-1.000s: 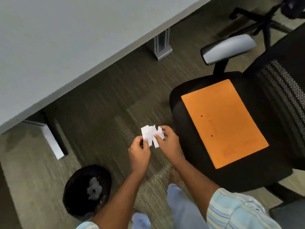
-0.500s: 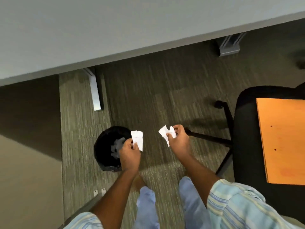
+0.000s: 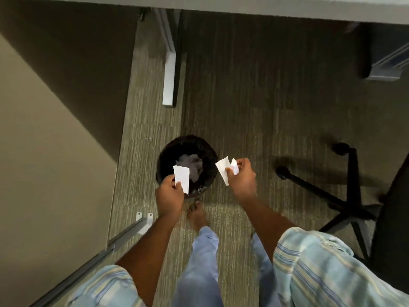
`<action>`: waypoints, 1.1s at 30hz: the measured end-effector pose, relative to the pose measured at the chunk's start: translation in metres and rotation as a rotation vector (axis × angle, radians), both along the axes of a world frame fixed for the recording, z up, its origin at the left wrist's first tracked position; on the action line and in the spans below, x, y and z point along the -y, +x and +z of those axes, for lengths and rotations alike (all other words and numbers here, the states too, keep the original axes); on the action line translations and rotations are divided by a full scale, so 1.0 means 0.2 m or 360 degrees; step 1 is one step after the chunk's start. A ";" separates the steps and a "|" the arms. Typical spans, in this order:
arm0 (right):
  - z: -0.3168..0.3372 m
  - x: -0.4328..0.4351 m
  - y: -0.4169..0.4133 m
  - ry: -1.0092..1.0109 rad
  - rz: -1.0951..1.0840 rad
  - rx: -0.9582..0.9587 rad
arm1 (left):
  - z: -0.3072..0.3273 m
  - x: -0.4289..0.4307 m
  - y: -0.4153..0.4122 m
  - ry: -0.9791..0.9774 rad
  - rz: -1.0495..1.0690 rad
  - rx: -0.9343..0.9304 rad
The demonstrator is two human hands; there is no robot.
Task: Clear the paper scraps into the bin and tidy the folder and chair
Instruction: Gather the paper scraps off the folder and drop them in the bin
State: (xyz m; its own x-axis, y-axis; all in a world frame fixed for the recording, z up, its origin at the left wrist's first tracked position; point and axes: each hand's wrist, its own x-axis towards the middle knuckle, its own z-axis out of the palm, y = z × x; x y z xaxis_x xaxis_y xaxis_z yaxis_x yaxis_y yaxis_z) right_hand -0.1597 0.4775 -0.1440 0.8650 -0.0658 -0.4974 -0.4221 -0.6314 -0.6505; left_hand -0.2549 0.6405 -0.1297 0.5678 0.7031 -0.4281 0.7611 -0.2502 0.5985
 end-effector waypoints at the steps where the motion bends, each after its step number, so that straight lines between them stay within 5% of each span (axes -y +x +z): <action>1: -0.04 -0.05 -0.01 -0.0002 0.0023 -0.0016 | -0.04 -0.05 -0.01 -0.0002 0.0007 -0.0013; 18: -0.78 -0.51 -0.03 -0.0151 0.0646 -0.0159 | -0.79 -0.33 -0.03 -0.0108 -0.0027 -0.0146; 33: -0.92 -0.63 -0.01 0.0023 0.0756 -0.0221 | -0.92 -0.39 -0.01 -0.0311 -0.0010 -0.0102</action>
State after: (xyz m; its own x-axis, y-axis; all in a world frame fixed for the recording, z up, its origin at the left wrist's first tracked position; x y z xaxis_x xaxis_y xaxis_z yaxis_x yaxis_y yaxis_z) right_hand -0.1625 0.6031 -0.3279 0.7232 0.3274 -0.6081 -0.1730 -0.7666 -0.6184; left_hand -0.2568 0.7178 -0.3134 0.5391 0.5997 -0.5914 0.7981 -0.1392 0.5863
